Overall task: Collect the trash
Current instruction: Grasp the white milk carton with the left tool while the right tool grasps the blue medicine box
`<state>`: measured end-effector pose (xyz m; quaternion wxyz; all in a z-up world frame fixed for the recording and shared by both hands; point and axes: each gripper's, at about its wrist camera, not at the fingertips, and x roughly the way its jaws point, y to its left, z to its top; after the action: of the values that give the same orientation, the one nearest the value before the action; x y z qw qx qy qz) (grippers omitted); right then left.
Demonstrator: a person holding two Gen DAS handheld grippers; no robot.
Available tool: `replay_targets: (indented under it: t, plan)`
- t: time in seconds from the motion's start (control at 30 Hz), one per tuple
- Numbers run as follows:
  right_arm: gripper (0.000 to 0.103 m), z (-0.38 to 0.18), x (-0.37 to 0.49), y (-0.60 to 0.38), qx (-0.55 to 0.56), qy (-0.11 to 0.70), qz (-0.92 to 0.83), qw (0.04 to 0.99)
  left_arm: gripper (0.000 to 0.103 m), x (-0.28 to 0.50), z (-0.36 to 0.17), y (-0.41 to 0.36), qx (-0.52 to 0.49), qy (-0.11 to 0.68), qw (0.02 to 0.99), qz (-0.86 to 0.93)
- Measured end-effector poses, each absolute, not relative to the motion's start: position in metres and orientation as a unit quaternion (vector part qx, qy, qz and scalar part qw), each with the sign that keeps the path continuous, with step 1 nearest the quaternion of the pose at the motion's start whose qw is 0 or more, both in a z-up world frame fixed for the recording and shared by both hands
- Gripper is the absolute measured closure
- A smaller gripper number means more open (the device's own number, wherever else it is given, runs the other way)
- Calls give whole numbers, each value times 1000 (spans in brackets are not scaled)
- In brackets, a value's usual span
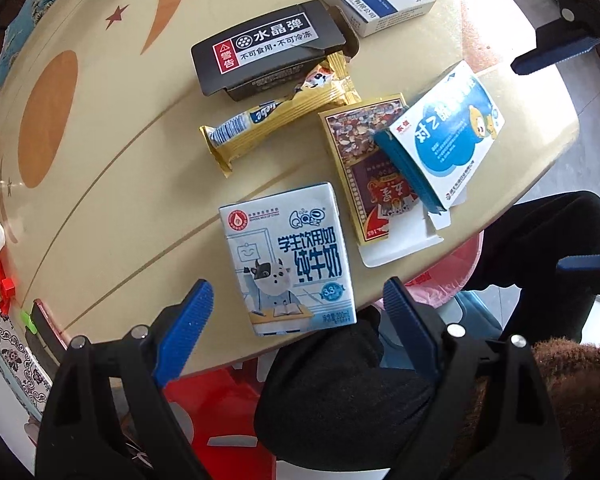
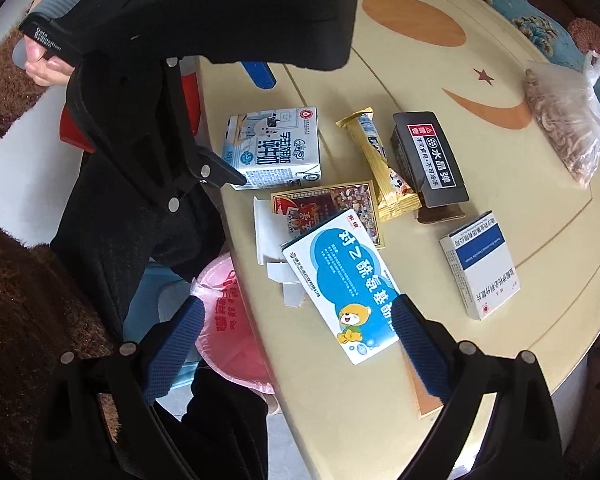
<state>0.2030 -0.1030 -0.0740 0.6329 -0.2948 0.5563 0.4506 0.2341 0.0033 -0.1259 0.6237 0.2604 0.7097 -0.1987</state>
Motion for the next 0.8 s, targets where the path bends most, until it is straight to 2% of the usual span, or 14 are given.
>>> replay_targets:
  t: [0.7, 0.73, 0.77, 0.8]
  plan:
    - [12, -143, 228, -97, -388, 554, 462, 574, 18, 254, -165, 17, 234, 736, 601, -205]
    - [14, -145, 229, -97, -389, 551, 461, 576, 18, 255, -166, 18, 231, 737, 600, -207]
    - [25, -146, 229, -97, -391, 550, 462, 576, 18, 254, -167, 19, 231, 738, 599, -208]
    - [31, -148, 229, -96, -392, 550, 461, 575, 18, 254, -168, 18, 233, 737, 599, -208]
